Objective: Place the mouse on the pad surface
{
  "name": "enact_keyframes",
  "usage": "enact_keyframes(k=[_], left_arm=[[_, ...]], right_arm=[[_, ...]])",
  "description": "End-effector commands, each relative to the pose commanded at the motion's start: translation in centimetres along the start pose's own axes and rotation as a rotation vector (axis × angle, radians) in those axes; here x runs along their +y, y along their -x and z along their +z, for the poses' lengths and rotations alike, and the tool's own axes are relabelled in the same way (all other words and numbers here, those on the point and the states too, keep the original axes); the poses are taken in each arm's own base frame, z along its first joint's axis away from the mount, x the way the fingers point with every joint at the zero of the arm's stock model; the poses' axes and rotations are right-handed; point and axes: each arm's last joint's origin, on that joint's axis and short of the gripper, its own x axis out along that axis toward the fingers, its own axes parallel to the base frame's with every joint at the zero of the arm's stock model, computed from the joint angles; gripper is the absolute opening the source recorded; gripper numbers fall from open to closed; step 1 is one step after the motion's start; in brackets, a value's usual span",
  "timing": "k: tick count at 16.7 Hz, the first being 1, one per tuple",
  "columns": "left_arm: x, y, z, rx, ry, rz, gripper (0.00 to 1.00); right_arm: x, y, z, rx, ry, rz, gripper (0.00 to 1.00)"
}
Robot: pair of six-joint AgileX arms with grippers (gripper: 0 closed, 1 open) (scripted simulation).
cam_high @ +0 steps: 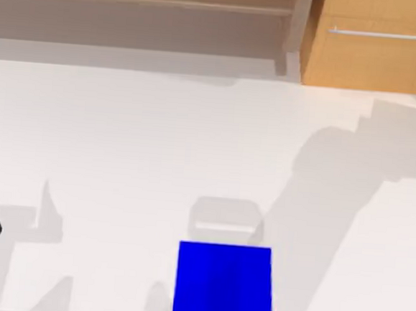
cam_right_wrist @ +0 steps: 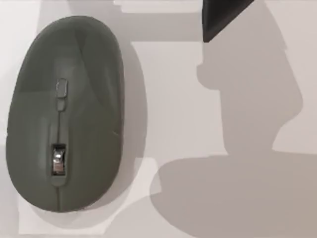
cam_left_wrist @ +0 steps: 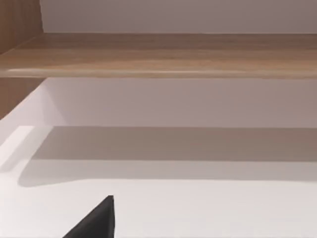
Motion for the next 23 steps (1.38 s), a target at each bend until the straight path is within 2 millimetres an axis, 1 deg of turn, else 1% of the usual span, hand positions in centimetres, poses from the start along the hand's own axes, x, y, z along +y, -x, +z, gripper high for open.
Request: enact_keyframes(k=[5,7,9,13,23], left_arm=[[0.0,0.0,0.0,0.0,0.0,0.0,1.0],[0.0,0.0,0.0,0.0,0.0,0.0,1.0],[0.0,0.0,0.0,0.0,0.0,0.0,1.0],[0.0,0.0,0.0,0.0,0.0,0.0,1.0],[0.0,0.0,0.0,0.0,0.0,0.0,1.0]], right_arm=[[-0.6,-4.7,0.0,0.001,-0.004,-0.001,1.0],[-0.6,-6.2,0.2,0.001,-0.002,-0.001,1.0],[-0.5,-6.8,0.4,-0.003,0.0,0.001,1.0],[-0.5,-6.9,0.4,-0.003,0.0,0.001,1.0],[-0.5,-6.9,0.4,-0.003,0.0,0.001,0.25]])
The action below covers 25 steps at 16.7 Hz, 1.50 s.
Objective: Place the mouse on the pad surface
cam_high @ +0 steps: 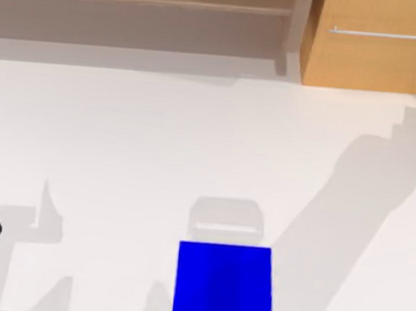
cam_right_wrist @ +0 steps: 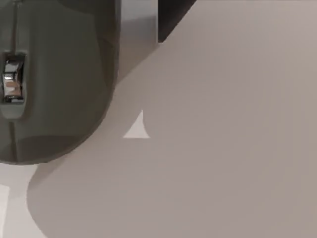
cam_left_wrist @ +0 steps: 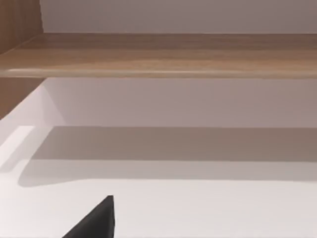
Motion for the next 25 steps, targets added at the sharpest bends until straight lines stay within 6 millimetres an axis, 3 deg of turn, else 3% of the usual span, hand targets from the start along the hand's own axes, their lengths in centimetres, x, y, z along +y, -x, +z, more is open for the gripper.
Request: enact_keyframes(k=[3,4,11,12,14,19,21,25], left_arm=[[0.0,0.0,0.0,0.0,0.0,0.0,1.0],[0.0,0.0,0.0,0.0,0.0,0.0,1.0],[0.0,0.0,0.0,0.0,0.0,0.0,1.0],[0.0,0.0,0.0,0.0,0.0,0.0,1.0],[0.0,0.0,0.0,0.0,0.0,0.0,1.0],[0.0,0.0,0.0,0.0,0.0,0.0,1.0],[0.0,0.0,0.0,0.0,0.0,0.0,1.0],[0.0,0.0,0.0,0.0,0.0,0.0,1.0]], right_arm=[[0.0,0.0,0.0,0.0,0.0,0.0,0.02],[0.0,0.0,0.0,0.0,0.0,0.0,0.0],[0.0,0.0,0.0,0.0,0.0,0.0,0.0],[0.0,1.7,-0.2,-0.024,0.004,-0.004,0.0],[-0.4,1.8,0.0,-0.022,-0.008,-0.007,0.0],[-4.7,2.8,1.2,0.004,-0.116,0.047,0.0],[-5.3,3.6,1.3,0.028,-0.128,0.07,0.0],[-2.6,7.0,1.0,0.029,-0.034,0.045,0.0]])
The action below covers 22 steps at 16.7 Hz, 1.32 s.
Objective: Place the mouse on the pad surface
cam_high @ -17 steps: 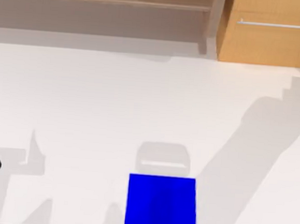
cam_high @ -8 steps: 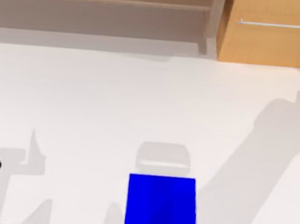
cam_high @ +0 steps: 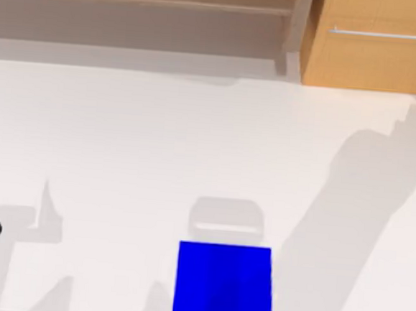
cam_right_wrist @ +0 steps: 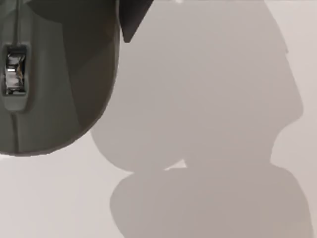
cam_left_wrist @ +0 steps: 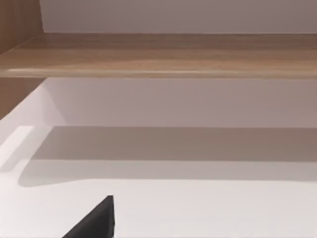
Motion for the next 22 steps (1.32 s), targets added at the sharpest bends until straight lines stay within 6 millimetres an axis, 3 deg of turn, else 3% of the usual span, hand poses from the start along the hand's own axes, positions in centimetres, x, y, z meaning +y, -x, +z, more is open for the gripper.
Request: enact_keyframes(k=[3,6,11,14,16,18,20,22], left_arm=[[0.0,0.0,0.0,0.0,0.0,0.0,1.0],[0.0,0.0,0.0,0.0,0.0,0.0,1.0],[0.0,0.0,0.0,0.0,0.0,0.0,1.0],[0.0,0.0,0.0,0.0,0.0,0.0,1.0],[0.0,0.0,0.0,0.0,0.0,0.0,1.0],[0.0,0.0,0.0,0.0,0.0,0.0,1.0],[0.0,0.0,0.0,0.0,0.0,0.0,1.0],[0.0,0.0,0.0,0.0,0.0,0.0,1.0]], right_arm=[[2.3,2.9,-0.9,-0.036,0.046,-0.031,0.0],[2.7,4.5,-1.4,-0.053,0.039,-0.048,0.0],[2.6,4.3,-1.3,-0.047,0.032,-0.046,0.0],[5.3,2.3,-2.6,0.019,0.034,-0.034,0.0],[9.0,0.7,-4.9,0.068,0.05,-0.021,0.0],[13.9,-0.5,-8.9,0.102,0.088,-0.016,0.0],[19.0,-1.5,-14.7,0.12,0.151,-0.024,0.0],[23.1,-2.1,-21.8,0.118,0.243,-0.046,0.0]])
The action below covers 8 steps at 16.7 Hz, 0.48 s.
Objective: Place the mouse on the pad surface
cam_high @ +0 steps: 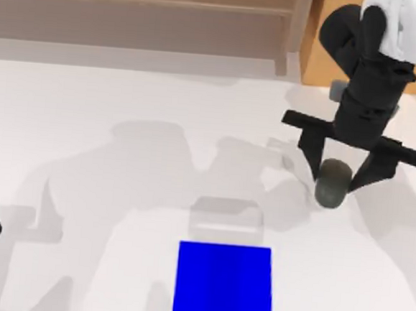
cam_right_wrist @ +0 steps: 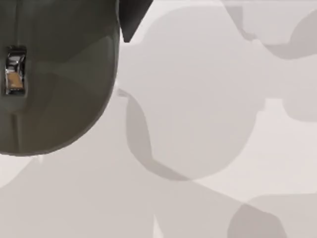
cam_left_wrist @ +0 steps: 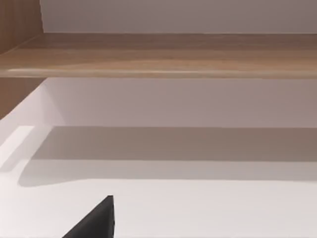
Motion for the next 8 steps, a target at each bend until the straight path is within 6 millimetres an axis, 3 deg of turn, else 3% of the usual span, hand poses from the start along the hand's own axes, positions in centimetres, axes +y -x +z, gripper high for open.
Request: enact_keyframes(k=[2,4,6,8], left_arm=[[0.0,0.0,0.0,0.0,0.0,0.0,1.0],[0.0,0.0,0.0,0.0,0.0,0.0,1.0],[0.0,0.0,0.0,0.0,0.0,0.0,1.0],[0.0,0.0,0.0,0.0,0.0,0.0,1.0]], right_arm=[[4.1,-1.1,-6.3,-0.02,0.099,-0.035,0.0],[6.4,-1.7,-11.6,-0.055,0.184,-0.063,0.0],[7.8,-1.5,-15.4,-0.104,0.249,-0.061,0.0],[8.5,-1.0,-17.9,-0.143,0.287,-0.046,0.0]])
